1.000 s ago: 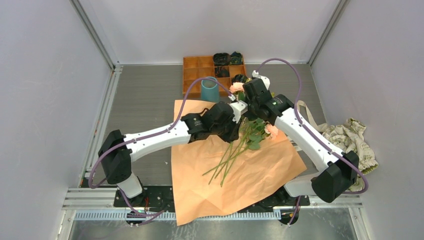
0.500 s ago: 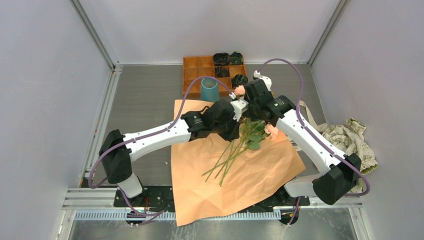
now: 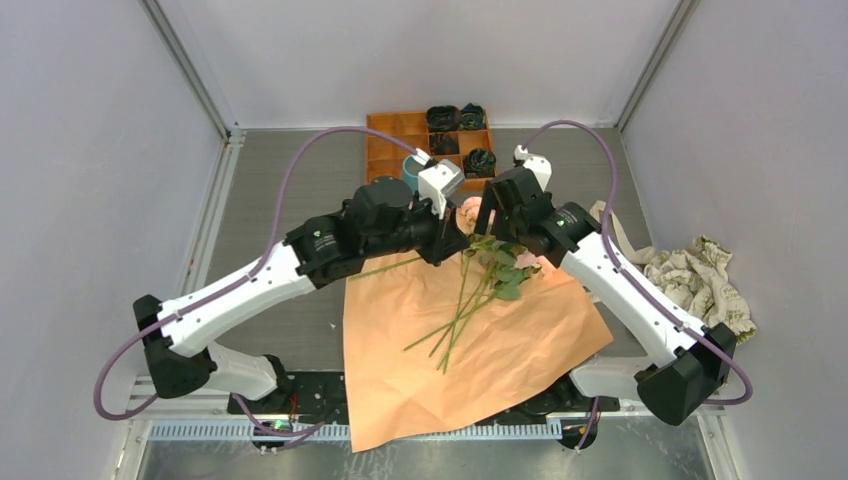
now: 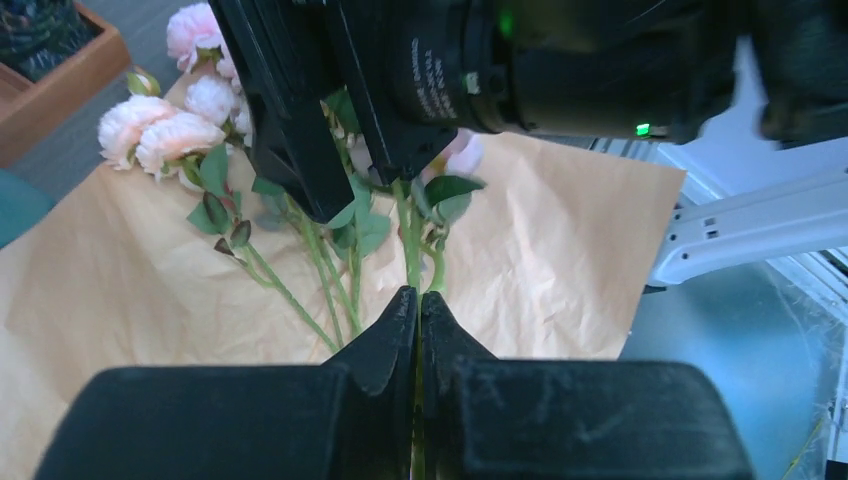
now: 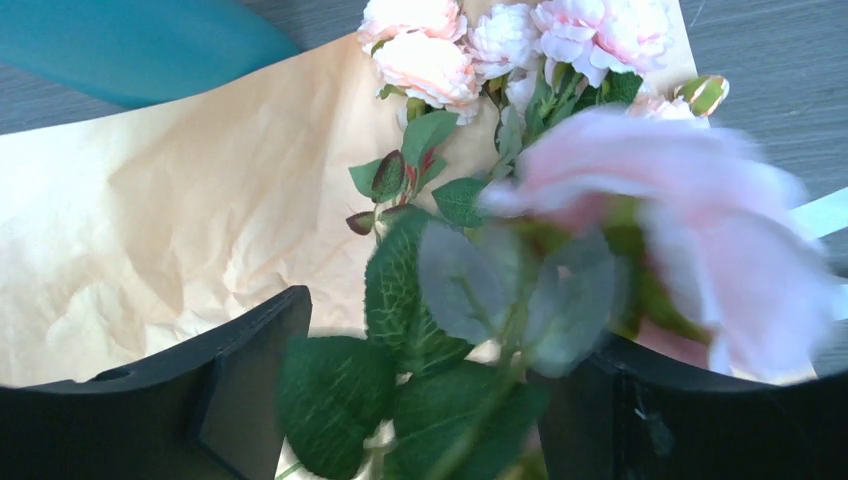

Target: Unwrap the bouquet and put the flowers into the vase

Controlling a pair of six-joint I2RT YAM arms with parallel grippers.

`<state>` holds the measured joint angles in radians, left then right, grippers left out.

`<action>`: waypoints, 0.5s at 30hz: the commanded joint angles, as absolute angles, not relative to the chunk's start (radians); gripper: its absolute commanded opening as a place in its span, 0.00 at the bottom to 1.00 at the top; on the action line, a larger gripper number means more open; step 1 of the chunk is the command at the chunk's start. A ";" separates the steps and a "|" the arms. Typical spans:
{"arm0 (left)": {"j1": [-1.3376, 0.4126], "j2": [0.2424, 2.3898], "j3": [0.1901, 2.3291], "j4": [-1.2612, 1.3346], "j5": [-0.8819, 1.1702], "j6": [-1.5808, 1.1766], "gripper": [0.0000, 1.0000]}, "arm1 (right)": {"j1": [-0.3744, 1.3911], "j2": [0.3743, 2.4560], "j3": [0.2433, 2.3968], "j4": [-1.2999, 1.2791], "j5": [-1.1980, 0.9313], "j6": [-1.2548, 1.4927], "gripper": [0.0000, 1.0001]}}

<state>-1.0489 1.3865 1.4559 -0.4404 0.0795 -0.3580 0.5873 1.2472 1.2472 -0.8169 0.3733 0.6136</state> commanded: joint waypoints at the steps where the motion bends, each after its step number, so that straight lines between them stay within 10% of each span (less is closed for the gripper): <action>1: -1.052 1.311 1.491 -0.366 0.102 -0.343 0.00 | 0.586 1.205 1.192 -0.786 0.430 0.645 0.81; 15: -1.052 1.200 1.439 -0.286 0.276 -0.324 0.00 | 0.586 1.346 1.134 -0.713 0.428 0.682 0.82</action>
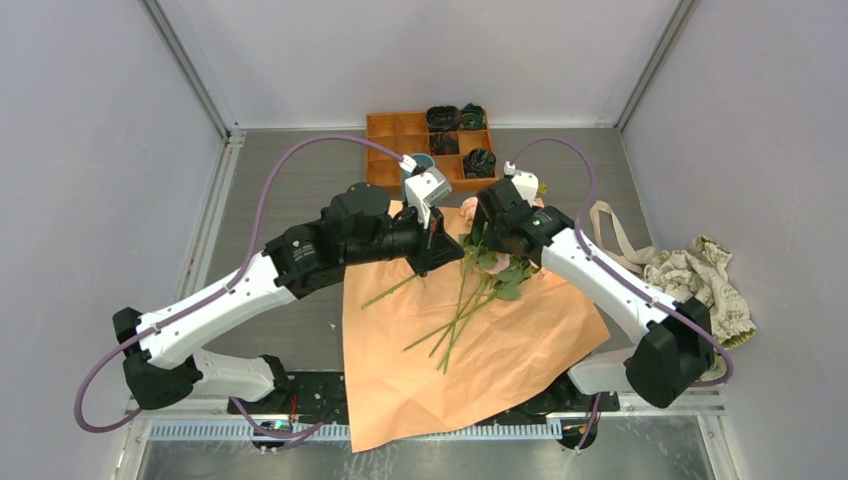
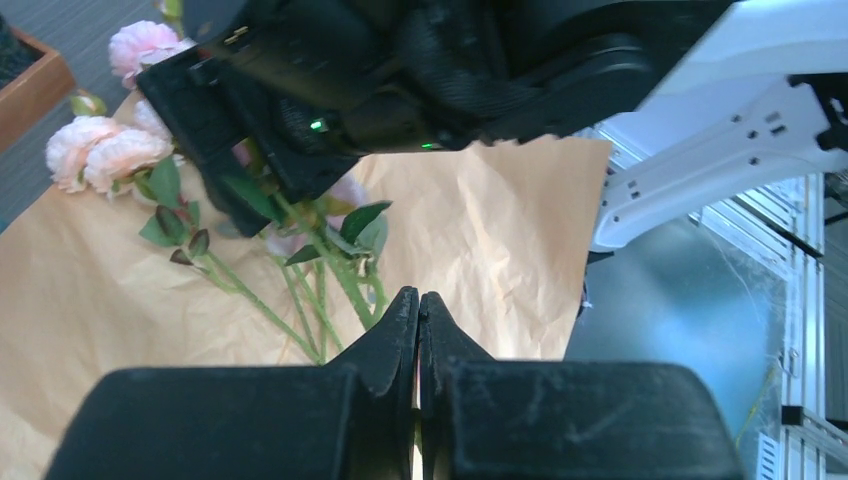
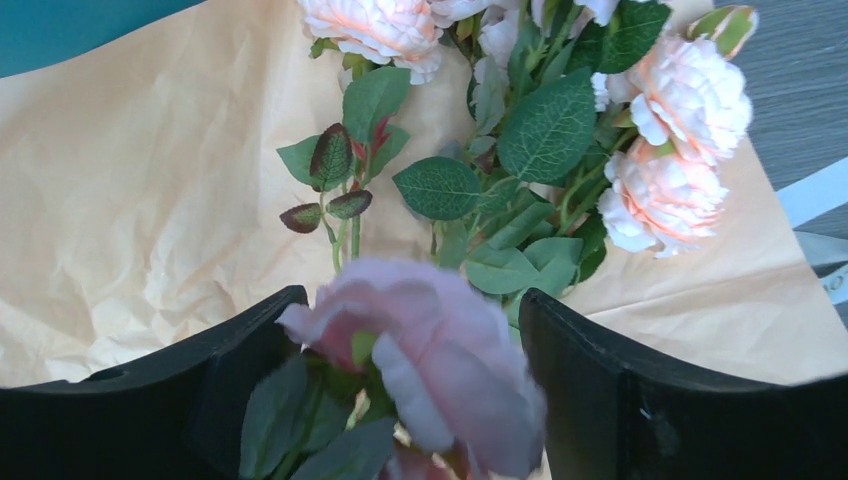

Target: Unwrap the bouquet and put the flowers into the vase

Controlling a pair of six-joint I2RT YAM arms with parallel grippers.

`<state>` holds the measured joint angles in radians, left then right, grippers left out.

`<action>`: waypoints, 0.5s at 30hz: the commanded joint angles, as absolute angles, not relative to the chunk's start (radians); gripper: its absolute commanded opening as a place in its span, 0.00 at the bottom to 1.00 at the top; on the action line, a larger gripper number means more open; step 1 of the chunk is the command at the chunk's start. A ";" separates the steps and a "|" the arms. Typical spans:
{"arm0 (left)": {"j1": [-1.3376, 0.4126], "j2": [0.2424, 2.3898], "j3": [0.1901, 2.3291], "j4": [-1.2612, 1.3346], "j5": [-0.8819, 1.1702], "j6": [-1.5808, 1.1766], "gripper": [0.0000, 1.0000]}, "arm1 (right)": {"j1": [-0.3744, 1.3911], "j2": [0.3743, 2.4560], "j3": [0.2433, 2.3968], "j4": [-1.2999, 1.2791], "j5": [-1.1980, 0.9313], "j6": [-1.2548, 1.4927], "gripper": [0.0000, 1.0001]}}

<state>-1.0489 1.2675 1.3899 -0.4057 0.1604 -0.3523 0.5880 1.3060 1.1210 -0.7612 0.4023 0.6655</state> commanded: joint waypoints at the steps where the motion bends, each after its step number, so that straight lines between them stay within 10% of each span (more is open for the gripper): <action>1: -1.051 1.196 1.443 -0.280 0.295 -0.324 0.00 | 0.587 1.358 1.142 -0.715 0.424 0.680 0.82; 15: -1.051 1.158 1.452 -0.178 0.336 -0.374 0.01 | 0.586 1.292 1.104 -0.712 0.419 0.667 0.82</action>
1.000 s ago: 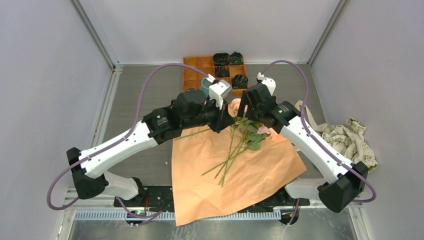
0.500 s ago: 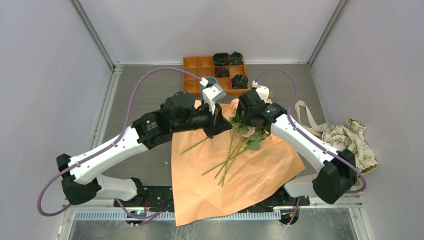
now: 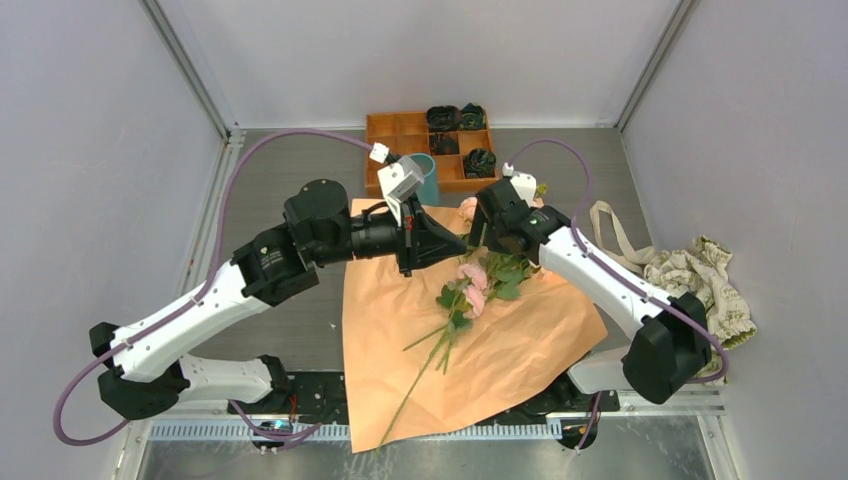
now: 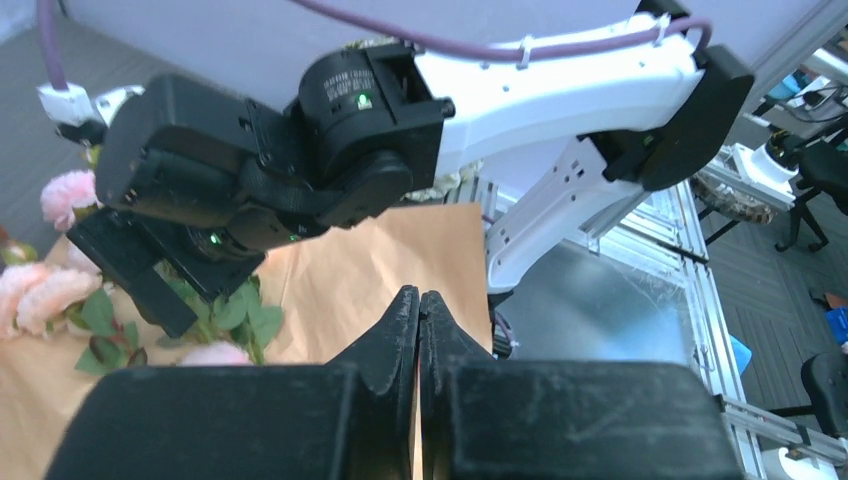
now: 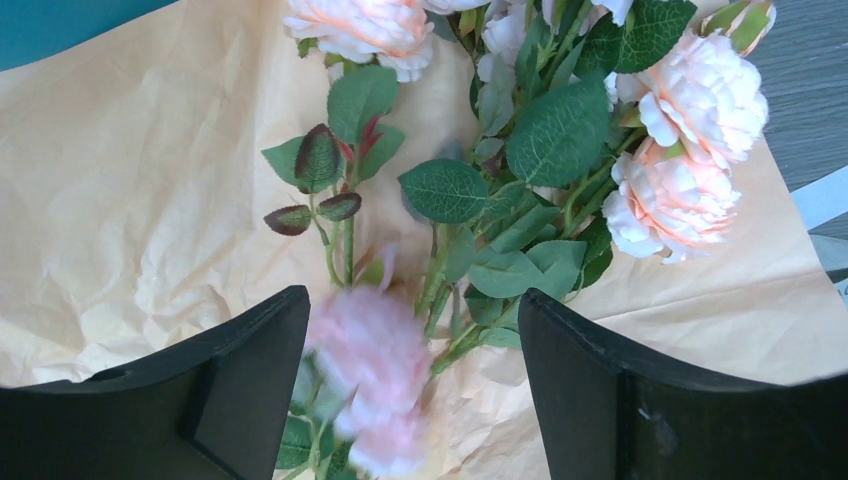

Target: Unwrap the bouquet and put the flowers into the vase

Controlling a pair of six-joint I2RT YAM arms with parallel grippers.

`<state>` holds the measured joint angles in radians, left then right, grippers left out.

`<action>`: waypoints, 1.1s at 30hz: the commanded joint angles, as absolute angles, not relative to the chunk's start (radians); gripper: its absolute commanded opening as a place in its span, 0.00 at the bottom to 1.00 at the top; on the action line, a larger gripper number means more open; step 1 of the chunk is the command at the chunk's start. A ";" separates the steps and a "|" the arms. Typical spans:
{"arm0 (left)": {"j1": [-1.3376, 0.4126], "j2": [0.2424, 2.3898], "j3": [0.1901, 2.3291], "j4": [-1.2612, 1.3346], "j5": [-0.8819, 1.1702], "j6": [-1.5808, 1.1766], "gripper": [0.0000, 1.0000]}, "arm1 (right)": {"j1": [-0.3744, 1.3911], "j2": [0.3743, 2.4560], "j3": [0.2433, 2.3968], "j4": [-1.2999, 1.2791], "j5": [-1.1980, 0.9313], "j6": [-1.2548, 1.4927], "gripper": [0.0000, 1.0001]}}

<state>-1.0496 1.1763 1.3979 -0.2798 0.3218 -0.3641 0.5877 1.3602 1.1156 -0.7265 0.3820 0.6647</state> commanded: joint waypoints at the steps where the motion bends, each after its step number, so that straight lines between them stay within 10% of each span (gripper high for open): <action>1: -1.051 1.163 1.455 -0.182 0.325 -0.370 0.01 | 0.587 1.280 1.101 -0.718 0.421 0.667 0.82; 33: -1.083 1.469 1.010 -0.413 0.238 -0.542 0.52 | 0.587 0.752 1.068 -0.990 0.579 0.784 1.00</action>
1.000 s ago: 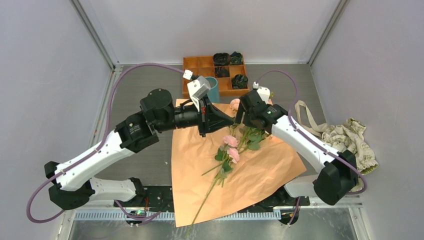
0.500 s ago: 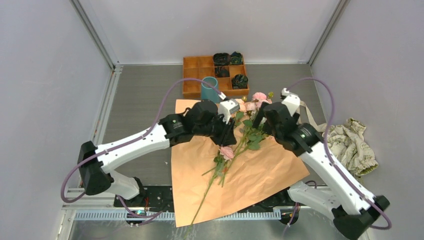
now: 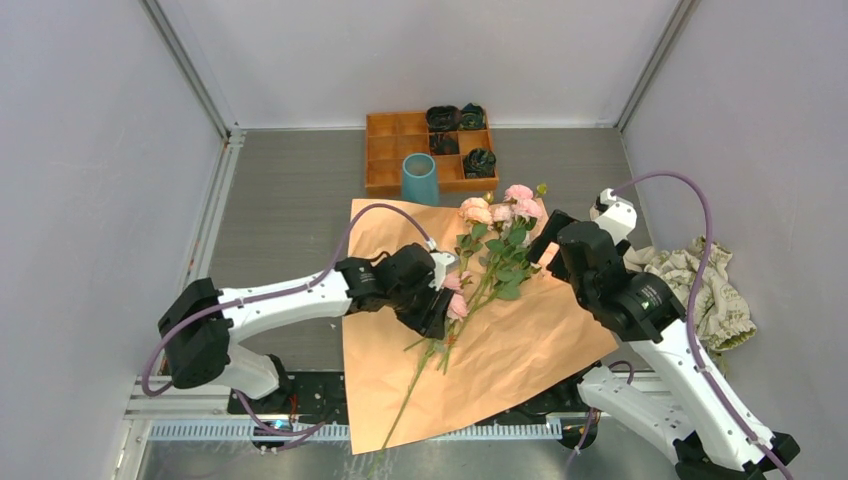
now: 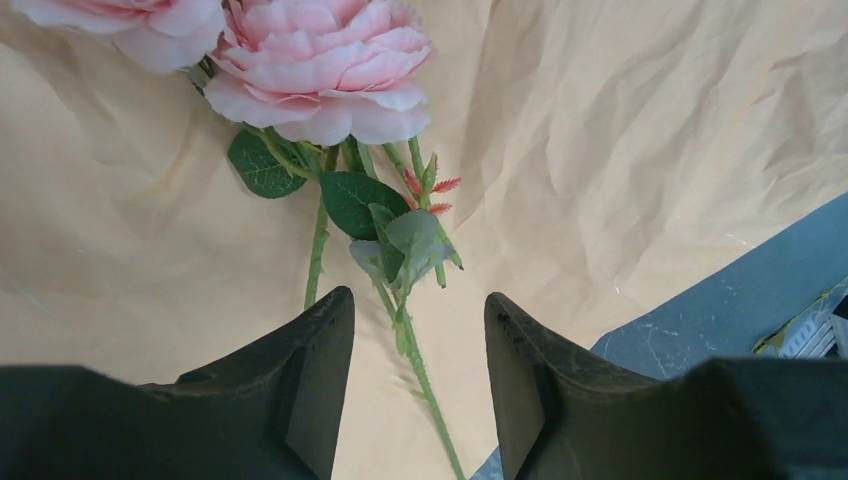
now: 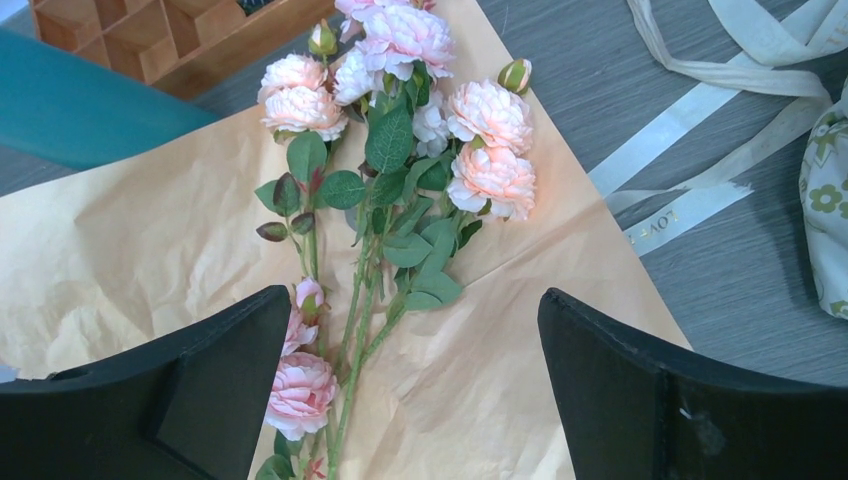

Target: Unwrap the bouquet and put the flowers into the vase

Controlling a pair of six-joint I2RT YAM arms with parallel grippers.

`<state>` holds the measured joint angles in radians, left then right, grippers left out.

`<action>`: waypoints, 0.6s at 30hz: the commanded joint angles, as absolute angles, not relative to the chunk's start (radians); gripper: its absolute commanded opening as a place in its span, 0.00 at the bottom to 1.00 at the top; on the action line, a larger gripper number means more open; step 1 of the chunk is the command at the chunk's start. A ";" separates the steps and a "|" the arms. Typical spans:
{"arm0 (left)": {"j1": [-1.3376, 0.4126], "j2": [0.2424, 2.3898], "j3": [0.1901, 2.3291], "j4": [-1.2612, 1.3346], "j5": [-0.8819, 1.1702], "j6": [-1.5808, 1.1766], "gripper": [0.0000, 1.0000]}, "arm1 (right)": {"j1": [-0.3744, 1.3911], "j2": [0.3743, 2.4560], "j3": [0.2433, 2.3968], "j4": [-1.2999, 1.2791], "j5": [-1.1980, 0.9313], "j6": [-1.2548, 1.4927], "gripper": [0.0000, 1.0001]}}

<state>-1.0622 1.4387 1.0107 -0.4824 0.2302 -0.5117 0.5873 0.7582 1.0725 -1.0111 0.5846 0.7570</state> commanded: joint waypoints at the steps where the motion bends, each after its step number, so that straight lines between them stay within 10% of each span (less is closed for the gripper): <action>1: -1.084 1.484 1.011 -0.415 0.235 -0.541 0.53 | 0.587 0.749 1.068 -0.990 0.574 0.784 0.99; 14: -1.113 1.678 1.029 -0.411 0.221 -0.534 0.55 | 0.587 0.729 1.063 -0.981 0.563 0.771 0.99; 18: -1.114 1.699 1.022 -0.403 0.219 -0.537 0.40 | 0.586 0.730 1.055 -0.976 0.563 0.770 0.99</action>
<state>-1.1072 1.6905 1.0054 -0.4438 0.2268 -0.5266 0.5873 0.7349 1.0588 -1.0111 0.5552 0.7662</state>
